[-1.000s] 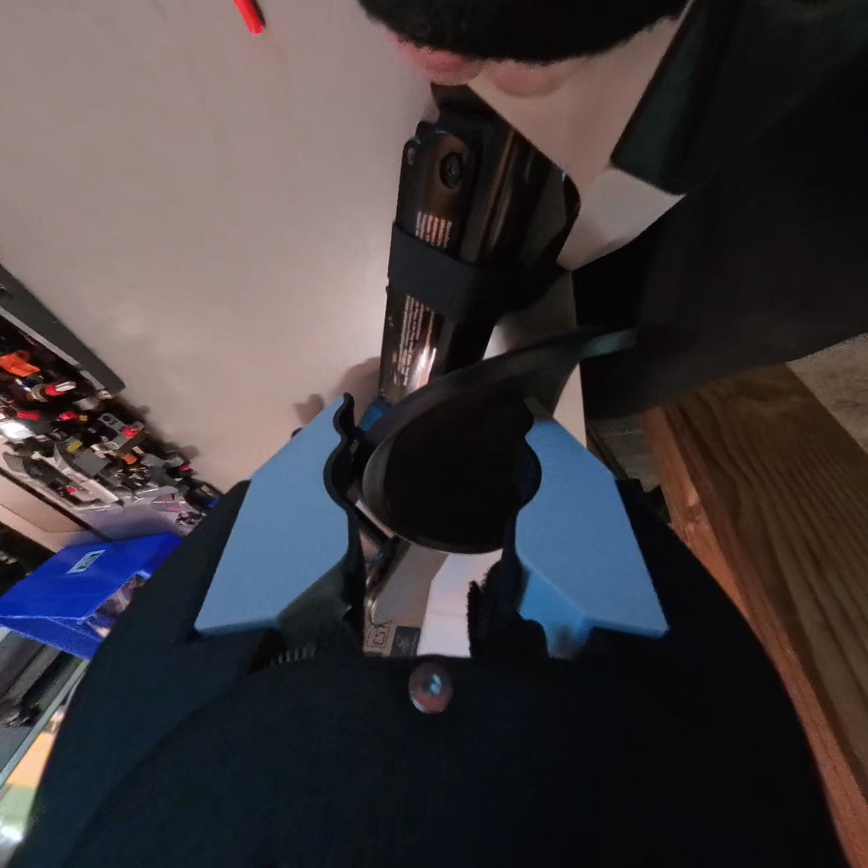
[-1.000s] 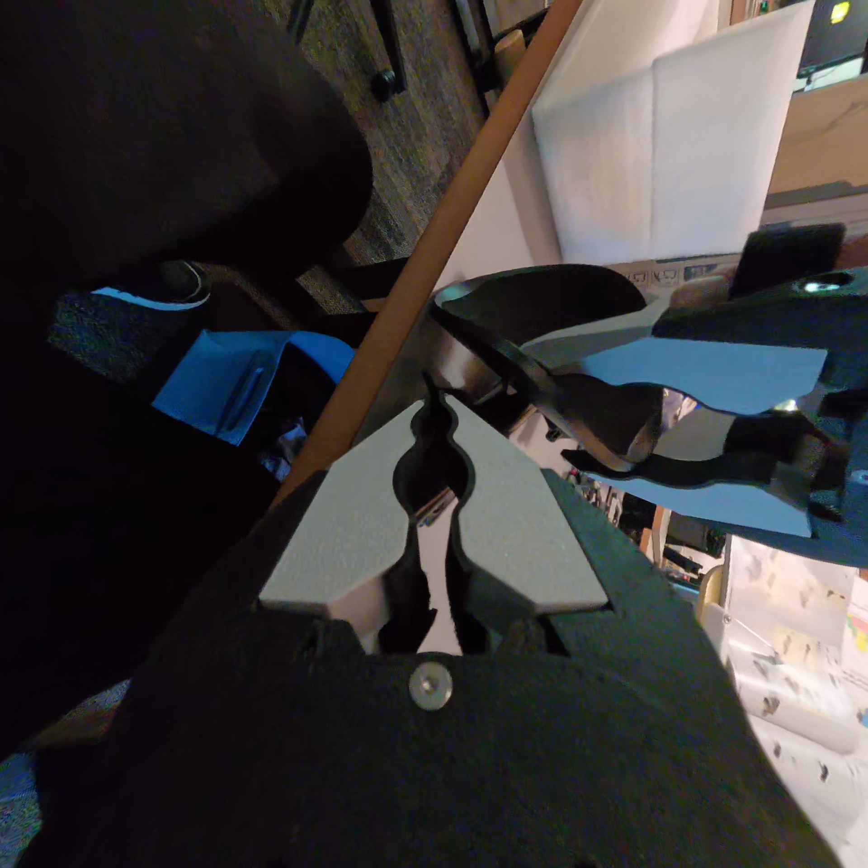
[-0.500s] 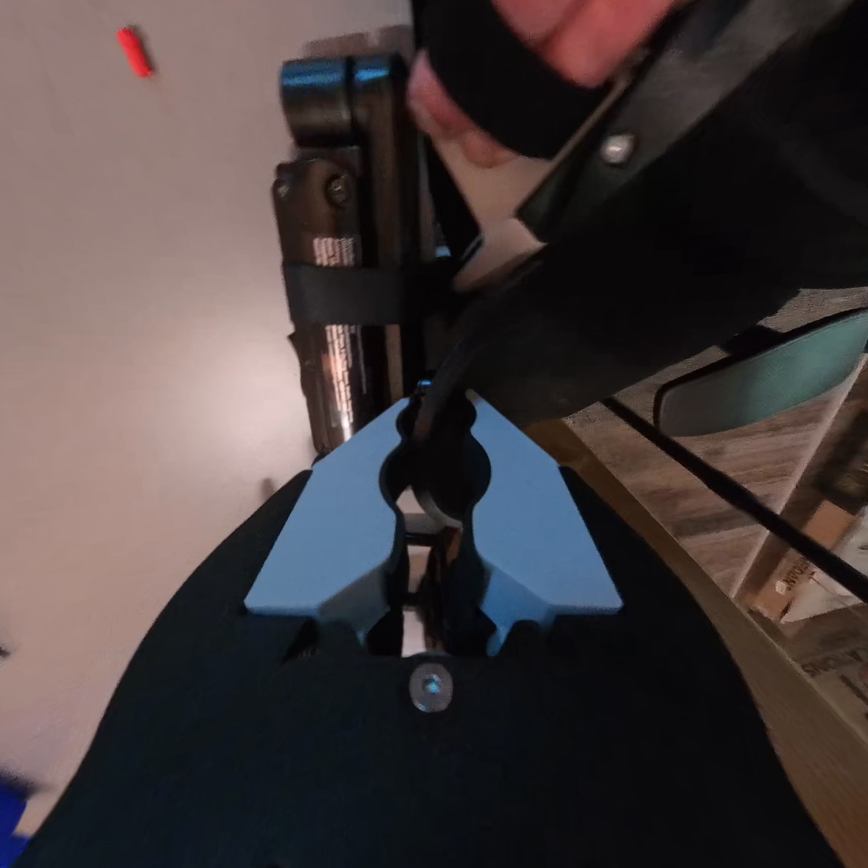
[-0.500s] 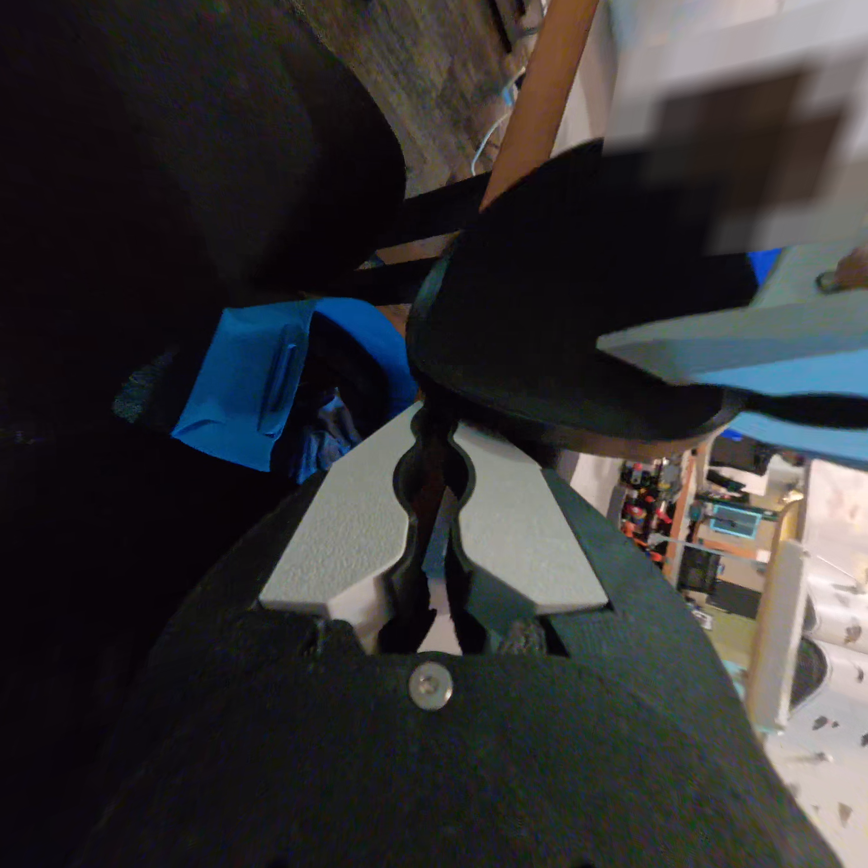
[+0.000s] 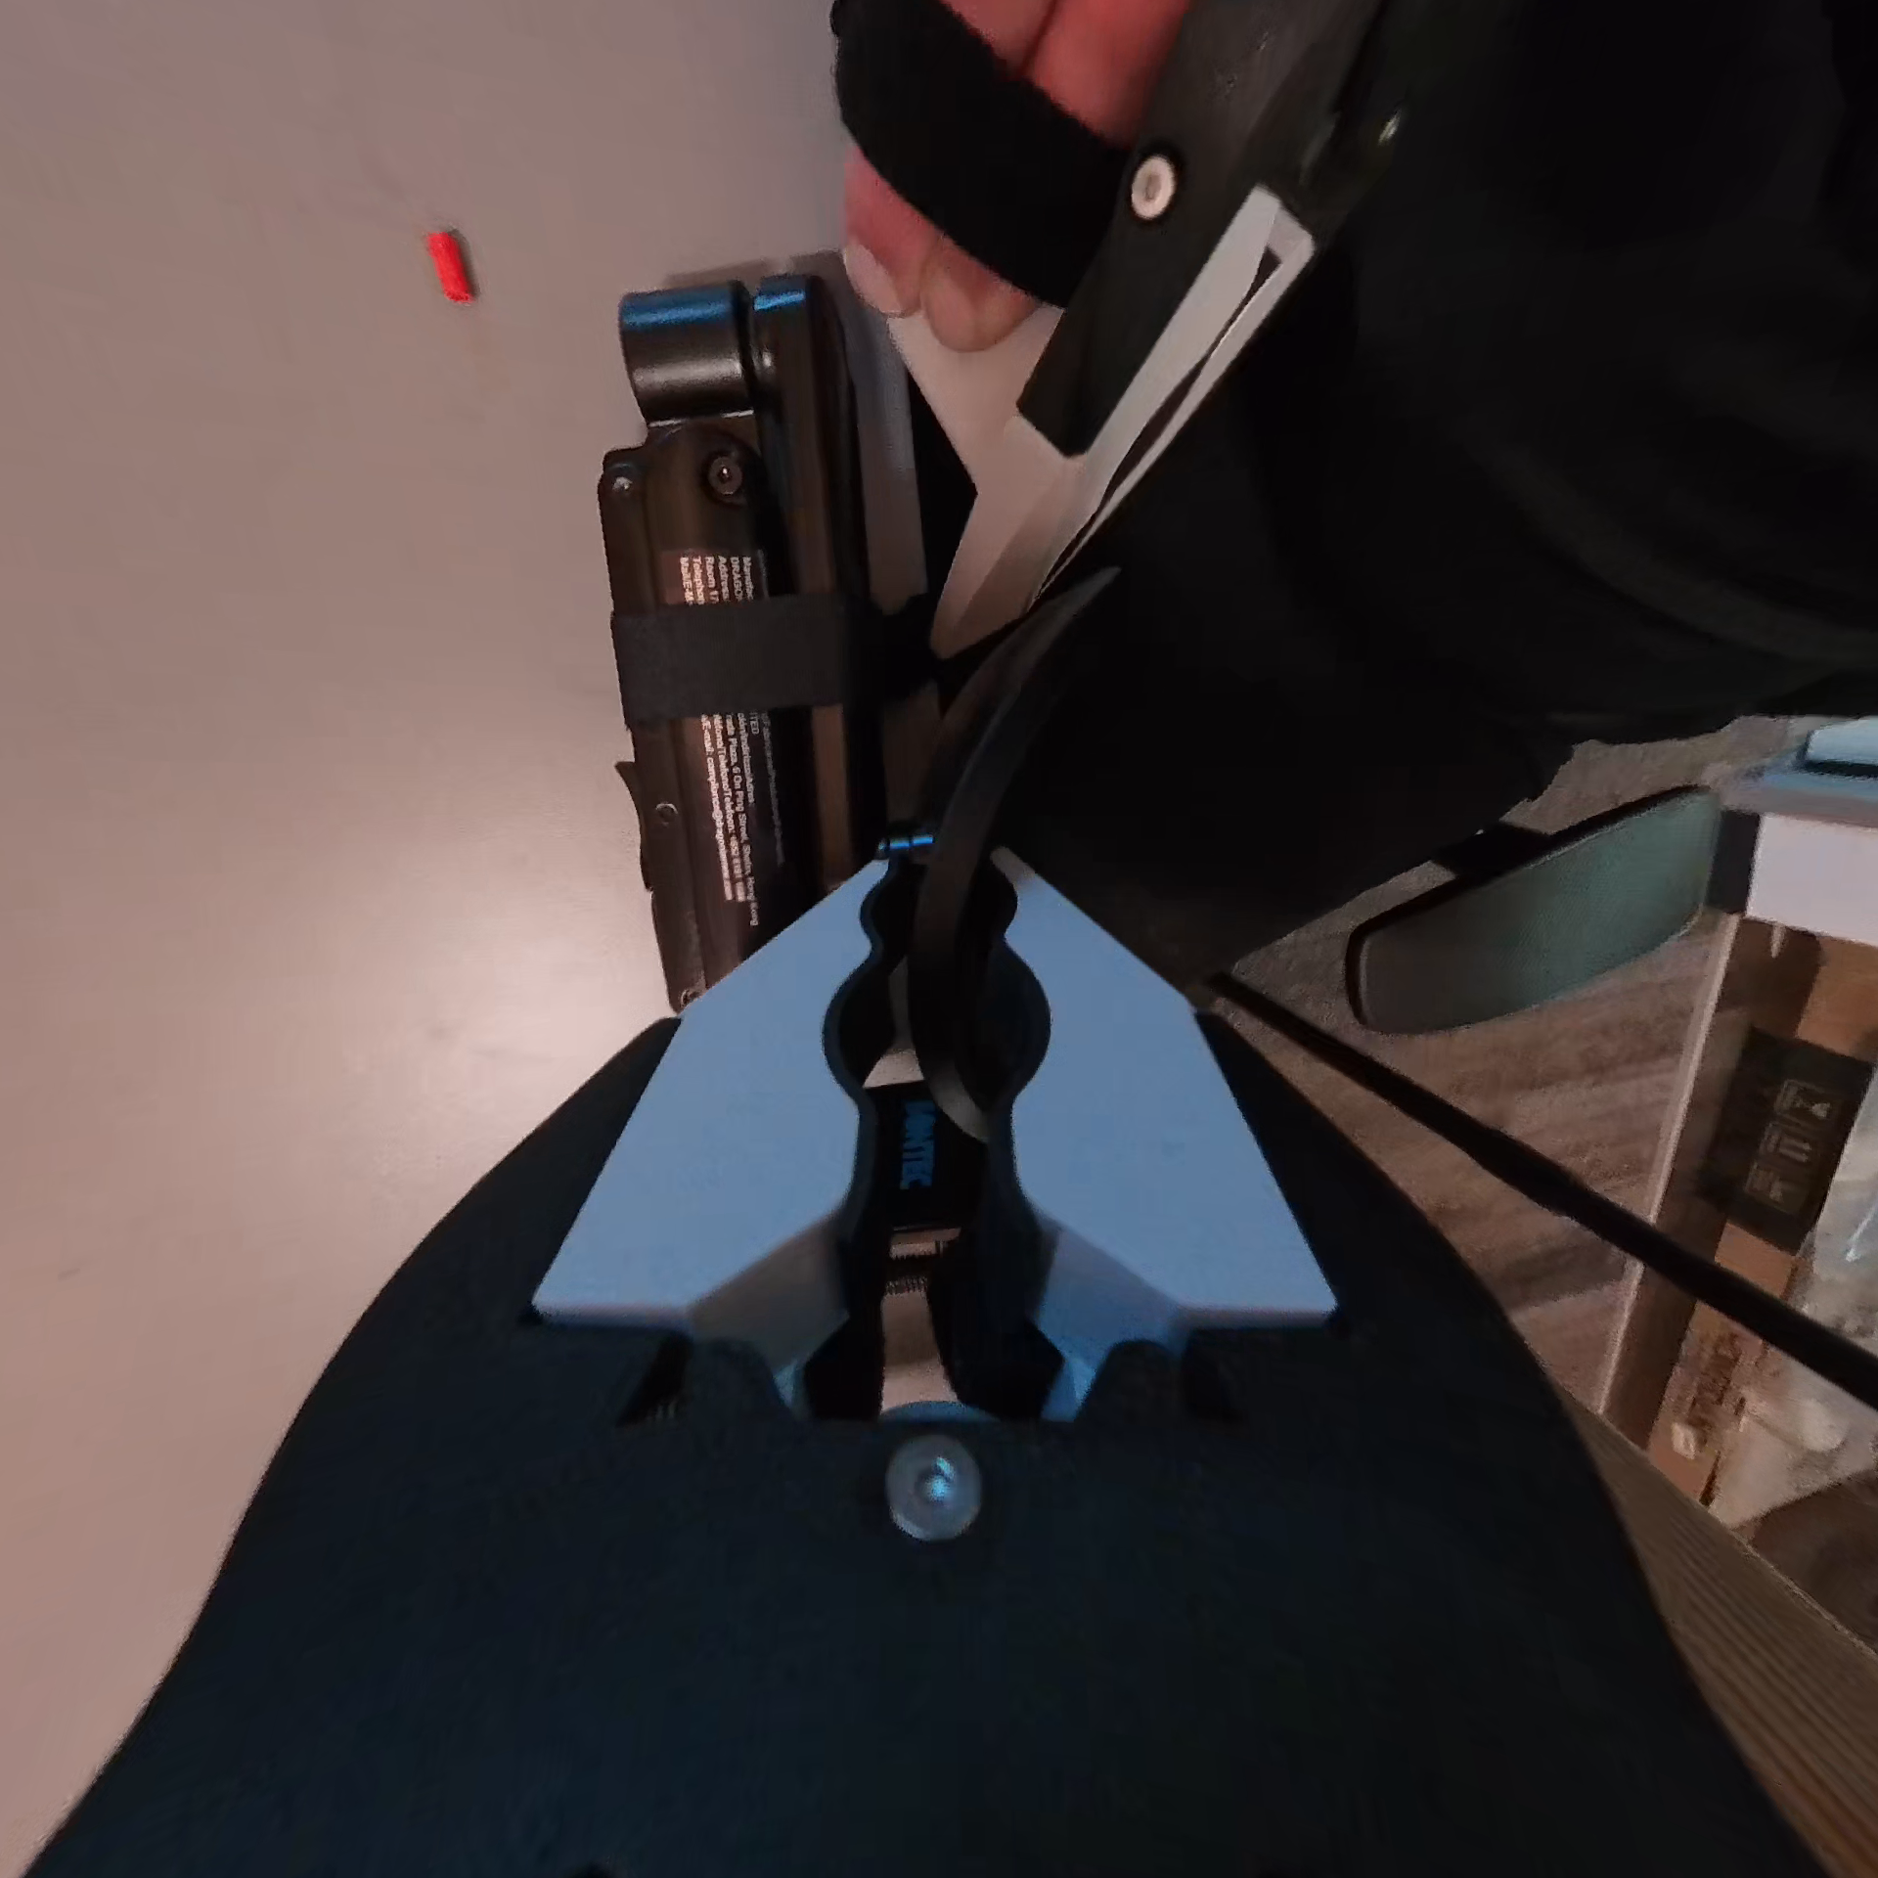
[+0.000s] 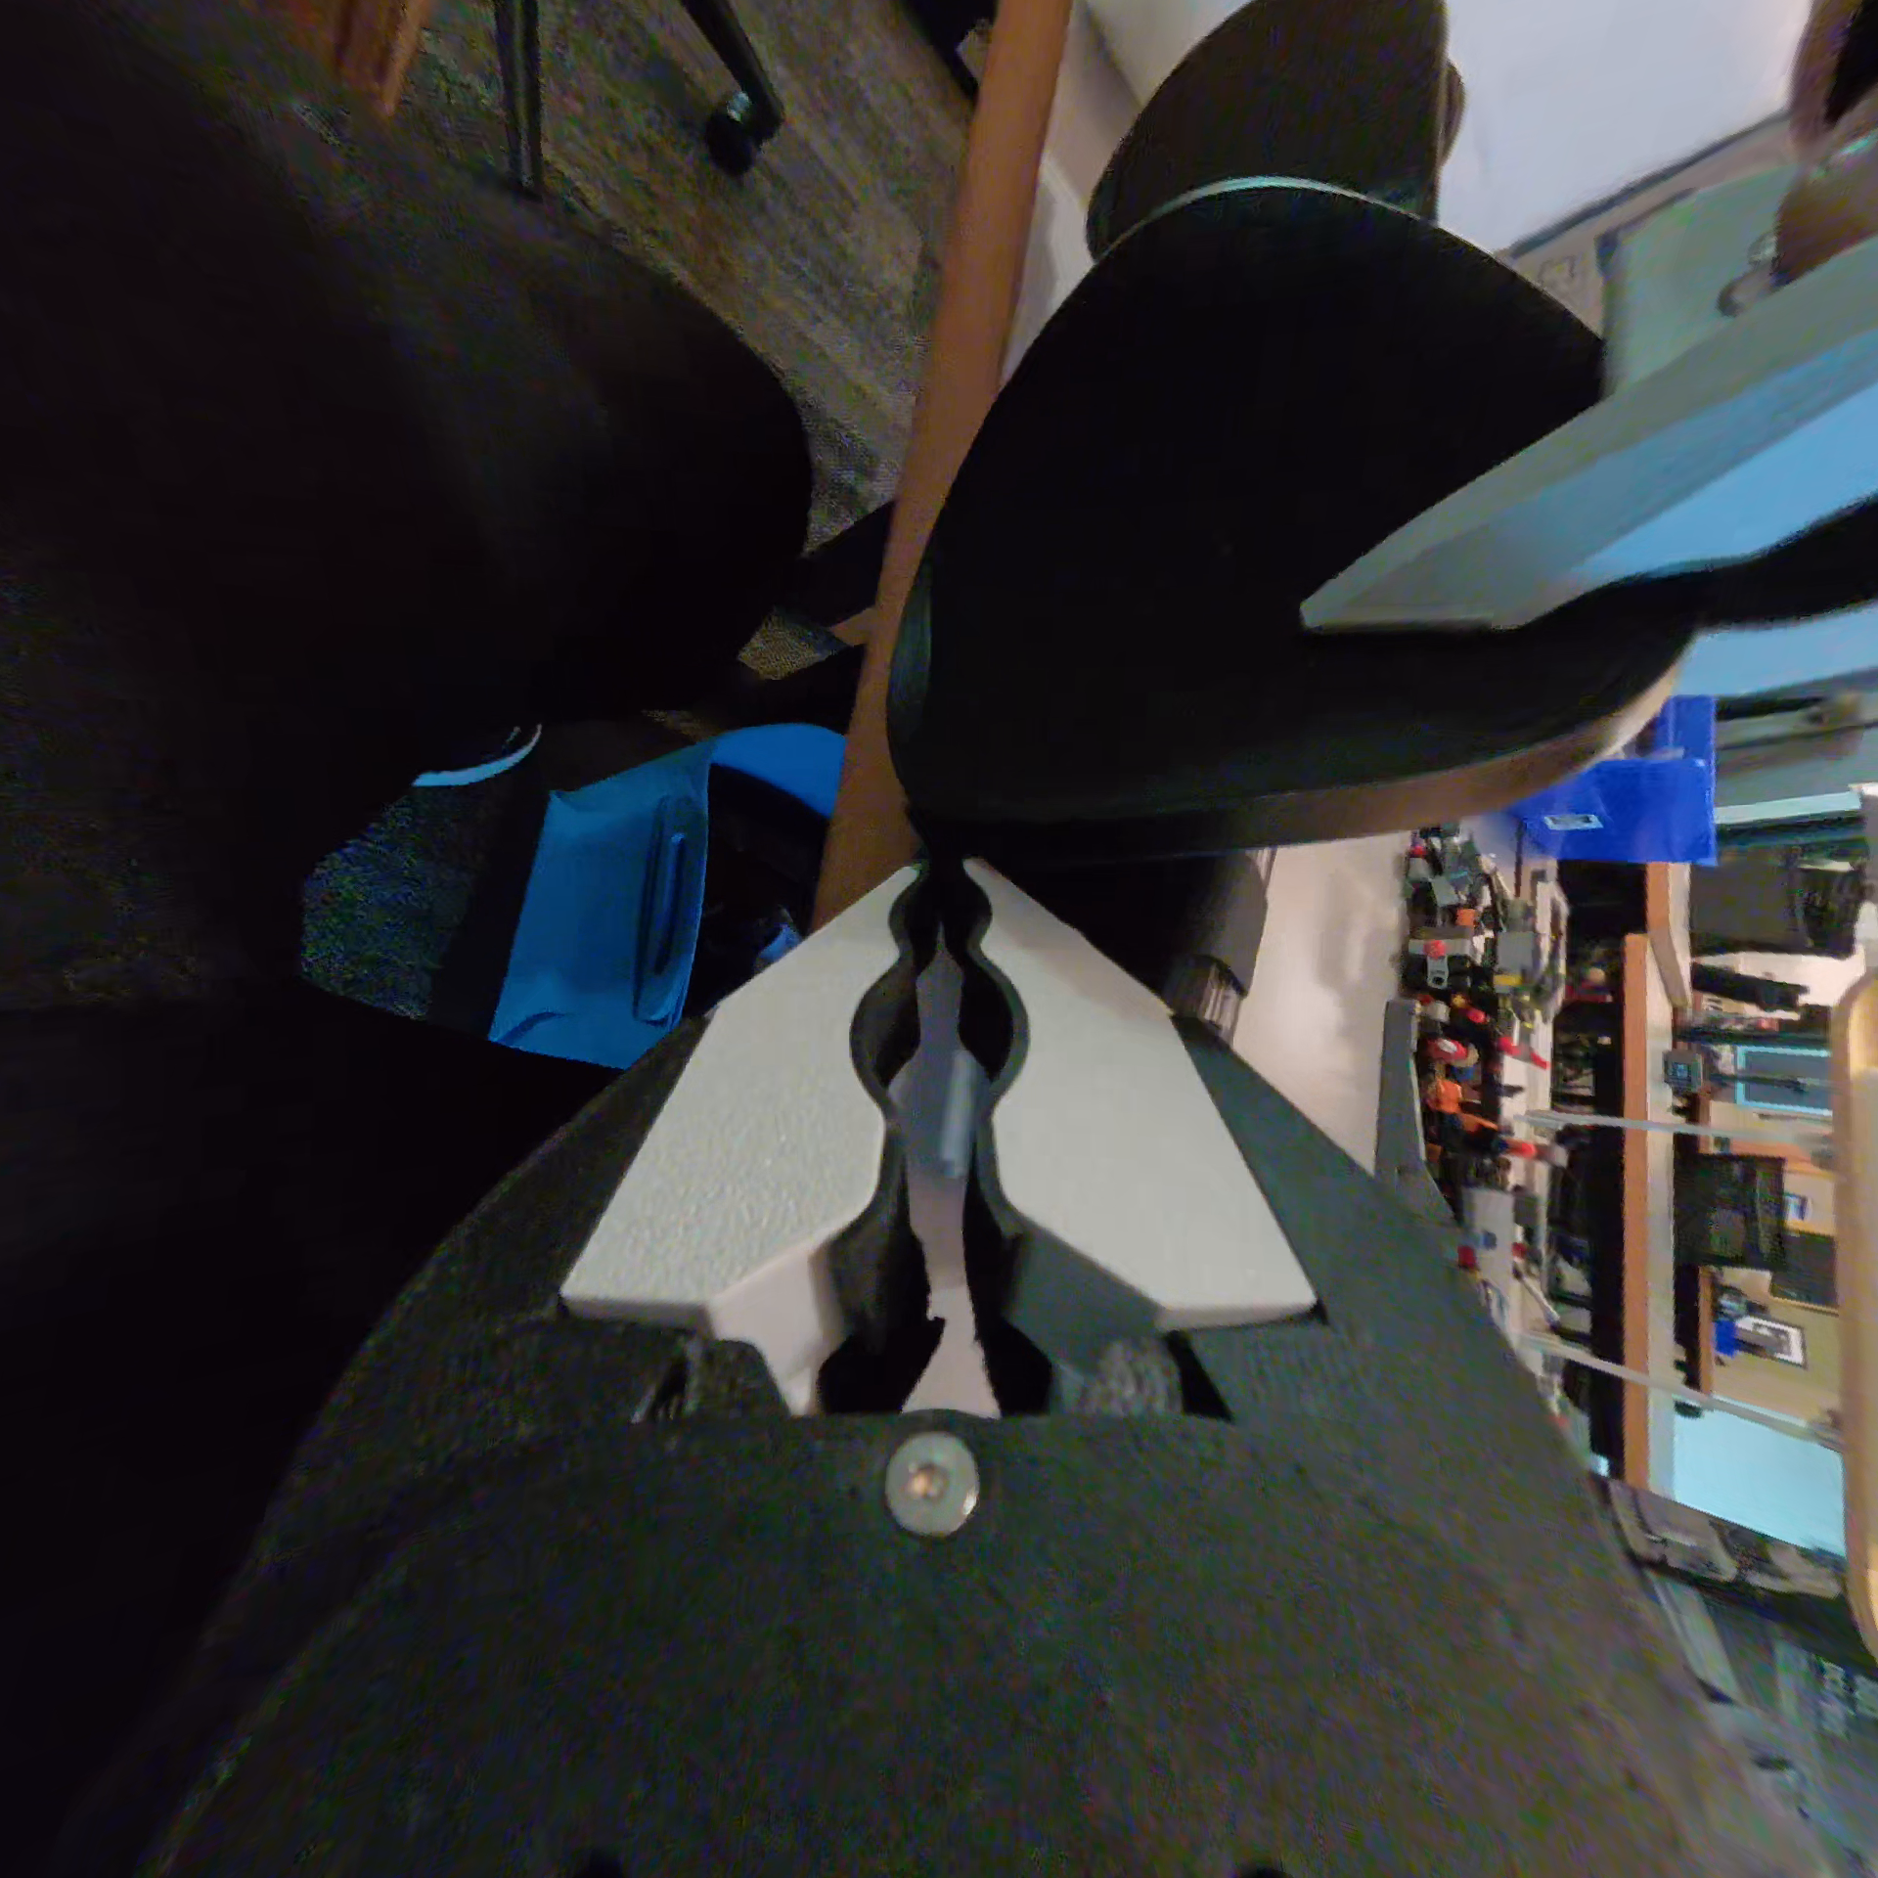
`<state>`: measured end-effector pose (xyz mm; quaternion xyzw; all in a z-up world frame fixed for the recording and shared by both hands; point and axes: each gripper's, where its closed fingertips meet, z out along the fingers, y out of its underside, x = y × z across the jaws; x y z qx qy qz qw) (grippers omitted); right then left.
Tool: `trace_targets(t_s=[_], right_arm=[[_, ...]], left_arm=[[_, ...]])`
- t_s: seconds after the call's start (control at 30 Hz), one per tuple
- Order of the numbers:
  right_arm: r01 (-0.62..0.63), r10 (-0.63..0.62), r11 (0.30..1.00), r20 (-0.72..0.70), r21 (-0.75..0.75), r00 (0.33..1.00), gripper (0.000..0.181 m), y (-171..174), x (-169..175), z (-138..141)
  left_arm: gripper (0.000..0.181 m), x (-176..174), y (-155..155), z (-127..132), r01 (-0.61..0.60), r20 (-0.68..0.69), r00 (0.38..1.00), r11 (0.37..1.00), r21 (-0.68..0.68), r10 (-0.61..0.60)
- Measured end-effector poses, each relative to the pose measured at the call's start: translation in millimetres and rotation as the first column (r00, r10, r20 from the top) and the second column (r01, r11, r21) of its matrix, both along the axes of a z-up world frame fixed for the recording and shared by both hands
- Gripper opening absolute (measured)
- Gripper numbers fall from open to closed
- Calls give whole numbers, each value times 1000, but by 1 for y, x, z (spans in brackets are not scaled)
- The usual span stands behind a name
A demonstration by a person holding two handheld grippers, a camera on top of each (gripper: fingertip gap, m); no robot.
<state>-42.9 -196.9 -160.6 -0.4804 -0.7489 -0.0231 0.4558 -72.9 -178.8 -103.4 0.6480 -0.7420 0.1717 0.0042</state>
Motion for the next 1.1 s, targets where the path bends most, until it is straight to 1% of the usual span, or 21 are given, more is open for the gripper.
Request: trace_targets(t_s=[0.07, 0.13, 0.2, 0.3, 0.37, 0.43, 0.5, 0.53, 0.67, 0.77, 0.83, 0.9, 0.93, 1.0, 1.07, 1.1], right_arm=[[7, -7, 1000, -12, -16, 1000, 0, 4, 4, 7], [9, -9, 1000, -7, 7, 1000, 0, 10, 7, 11], [15, -15, 1000, -3, 23, 1000, 0, 19, 8, 8], [15, -15, 1000, -14, 6, 1000, 0, 25, 10, 5], [34, -35, 999, -39, -27, 999, 0, 32, 14, 6], [58, -59, 998, -52, -27, 997, 0, 44, 19, 7], [82, -83, 996, -73, -18, 994, 0, 52, 21, 11], [91, -89, 995, -61, 31, 994, 0, 56, 22, 11], [106, -100, 992, -80, 71, 992, 0, 65, 26, 12], [124, -120, 991, -74, 47, 990, 0, 74, 33, 15], [145, -142, 989, -84, 24, 986, 0, 79, 37, 18], [156, -153, 988, -99, 23, 983, 0, 87, 42, 25], [162, -161, 987, -113, 1, 980, 0, 91, 44, 28], [165, -163, 986, -114, 6, 980, 0, 97, 48, 33], [169, -171, 985, -119, -26, 978, 0, 100, 50, 33], [169, -170, 985, -110, -14, 979, 0, 102, 51, 32]], left_arm=[[9, 2, 6, 7, -27, 47, 998, 999, -40, 29], [9, 4, 11, 13, -44, 81, 995, 997, -70, 49], [9, 6, 19, 18, -60, 113, 991, 995, -85, 70], [9, 14, 29, 26, -87, 166, 980, 988, -130, 108], [8, 16, 34, 31, -96, 192, 973, 982, -160, 127], [8, 17, 40, 35, -115, 227, 962, 977, -180, 155], [8, 20, 46, 40, -136, 276, 942, 968, -209, 192], [9, 21, 50, 42, -152, 298, 930, 962, -226, 217], [8, 19, 56, 50, -162, 336, 912, 959, -231, 235], [9, 20, 58, 59, -175, 406, 870, 945, -276, 280], [9, 18, 62, 65, -175, 434, 860, 954, -244, 269], [9, 18, 61, 70, -173, 483, 827, 948, -266, 287], [9, 18, 60, 71, -176, 500, 818, 951, -253, 284], [6, 17, 59, 75, -171, 540, 791, 951, -256, 288], [6, 20, 61, 76, -176, 561, 775, 953, -248, 289], [6, 21, 62, 75, -178, 563, 774, 953, -244, 288]])
